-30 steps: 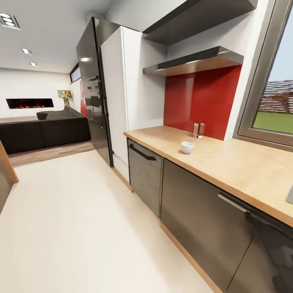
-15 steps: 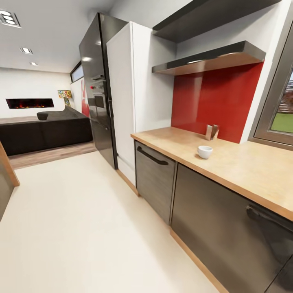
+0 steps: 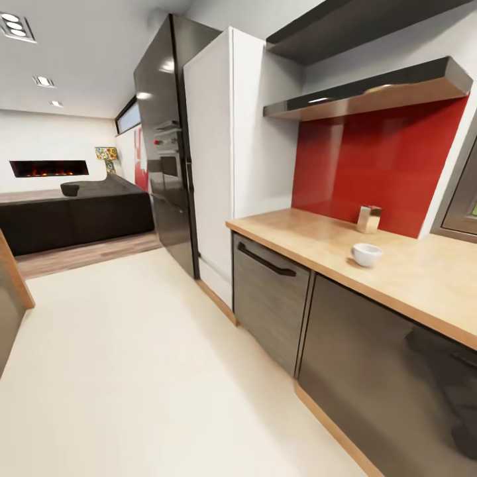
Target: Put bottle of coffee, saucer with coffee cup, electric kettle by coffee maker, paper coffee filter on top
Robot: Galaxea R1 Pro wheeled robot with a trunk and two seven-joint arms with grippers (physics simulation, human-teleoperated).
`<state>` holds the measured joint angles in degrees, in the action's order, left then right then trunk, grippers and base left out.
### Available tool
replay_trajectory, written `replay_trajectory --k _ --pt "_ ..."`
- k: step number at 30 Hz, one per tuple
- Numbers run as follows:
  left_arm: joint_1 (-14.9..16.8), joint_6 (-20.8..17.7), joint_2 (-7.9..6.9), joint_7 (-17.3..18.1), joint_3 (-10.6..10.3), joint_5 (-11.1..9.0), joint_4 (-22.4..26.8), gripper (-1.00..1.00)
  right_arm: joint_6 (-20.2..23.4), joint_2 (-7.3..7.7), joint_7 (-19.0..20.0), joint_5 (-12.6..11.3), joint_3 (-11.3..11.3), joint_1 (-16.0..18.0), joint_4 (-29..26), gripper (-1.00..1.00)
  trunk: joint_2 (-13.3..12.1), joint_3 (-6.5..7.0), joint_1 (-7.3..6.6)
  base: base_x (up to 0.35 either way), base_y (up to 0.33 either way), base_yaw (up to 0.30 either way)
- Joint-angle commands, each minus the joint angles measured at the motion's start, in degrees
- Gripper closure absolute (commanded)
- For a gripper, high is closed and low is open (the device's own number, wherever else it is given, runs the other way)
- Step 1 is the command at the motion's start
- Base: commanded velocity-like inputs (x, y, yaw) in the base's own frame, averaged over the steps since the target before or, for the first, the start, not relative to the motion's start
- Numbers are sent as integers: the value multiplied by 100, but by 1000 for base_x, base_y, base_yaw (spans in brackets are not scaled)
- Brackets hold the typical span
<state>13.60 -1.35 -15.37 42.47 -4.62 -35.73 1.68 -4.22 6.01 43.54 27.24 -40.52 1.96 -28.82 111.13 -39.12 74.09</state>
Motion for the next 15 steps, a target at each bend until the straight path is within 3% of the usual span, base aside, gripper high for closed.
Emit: replay_trajectory --k 1,6,15 --pt "3 -14 -1 16 -48 -58 -1 -100 -44 -4 32 61 -43 7 -1 -100 3 -6 1 190 221 -9" --pt "3 -14 -1 16 -48 -57 -1 -100 -43 -4 34 61 -43 6 -1 -100 3 5 1 138 149 -132" --pt "3 -14 -1 16 -48 -57 0 -100 -43 -4 40 59 -43 10 -1 -100 3 40 1 18 19 -246"
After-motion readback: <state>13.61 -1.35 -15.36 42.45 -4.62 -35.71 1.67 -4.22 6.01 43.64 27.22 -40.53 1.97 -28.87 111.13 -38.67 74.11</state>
